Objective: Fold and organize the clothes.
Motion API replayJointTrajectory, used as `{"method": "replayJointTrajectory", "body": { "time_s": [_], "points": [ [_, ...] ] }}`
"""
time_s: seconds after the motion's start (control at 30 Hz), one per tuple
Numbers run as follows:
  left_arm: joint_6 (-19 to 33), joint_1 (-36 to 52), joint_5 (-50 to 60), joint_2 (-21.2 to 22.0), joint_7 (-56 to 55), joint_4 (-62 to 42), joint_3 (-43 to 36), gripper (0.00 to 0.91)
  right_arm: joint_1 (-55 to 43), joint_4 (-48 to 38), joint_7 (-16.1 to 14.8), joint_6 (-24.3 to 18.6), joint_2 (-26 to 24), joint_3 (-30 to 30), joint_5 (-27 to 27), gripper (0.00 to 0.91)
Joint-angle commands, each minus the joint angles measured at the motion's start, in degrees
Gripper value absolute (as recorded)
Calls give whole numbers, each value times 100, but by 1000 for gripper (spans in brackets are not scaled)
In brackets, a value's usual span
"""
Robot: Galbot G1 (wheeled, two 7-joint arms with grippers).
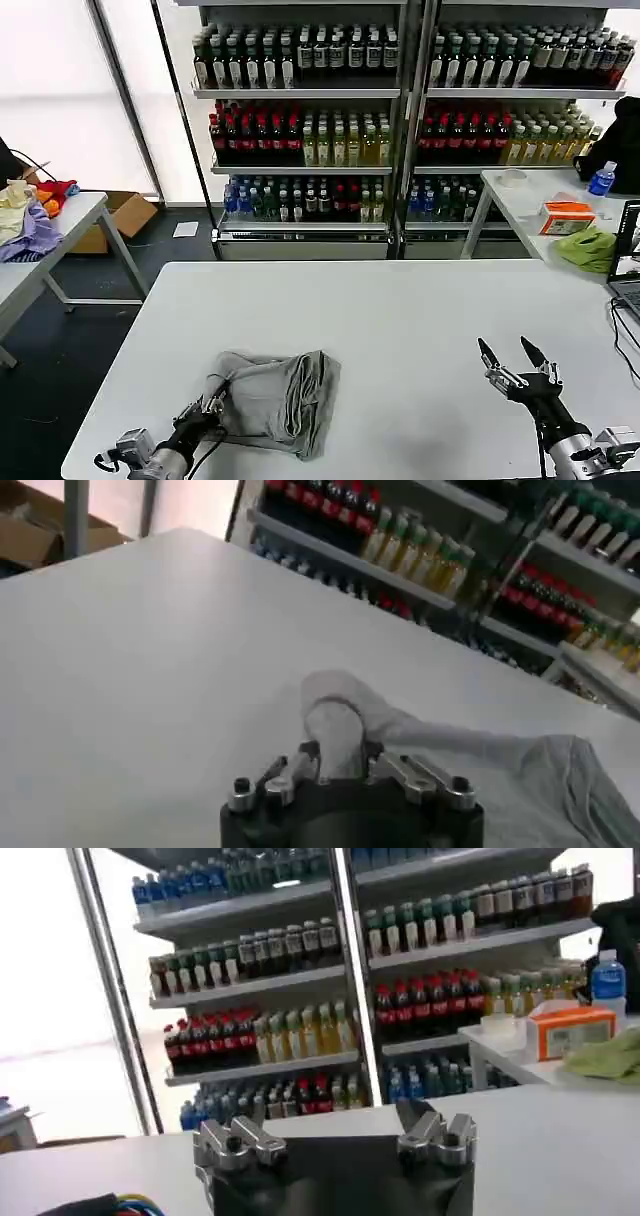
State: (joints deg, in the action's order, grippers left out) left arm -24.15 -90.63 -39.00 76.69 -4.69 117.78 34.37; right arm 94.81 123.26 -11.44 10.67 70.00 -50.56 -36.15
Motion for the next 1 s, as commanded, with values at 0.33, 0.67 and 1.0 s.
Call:
{"method": "replayJointTrajectory", "body": {
  "time_s": [0.33,0.67,1.0],
  "points": [
    [60,-159,-859,-594,35,430,2343,0,-42,-31,6,1,-86,-97,-119,907],
    [-313,-253,-775,-2195,374,595,3781,0,-64,-74,18,-36,-70,-13,-136,907],
    [-313,-337,134,-2412,97,1285,2281,0,14,-104,-4,-232,-41,-50,129,907]
  ]
}}
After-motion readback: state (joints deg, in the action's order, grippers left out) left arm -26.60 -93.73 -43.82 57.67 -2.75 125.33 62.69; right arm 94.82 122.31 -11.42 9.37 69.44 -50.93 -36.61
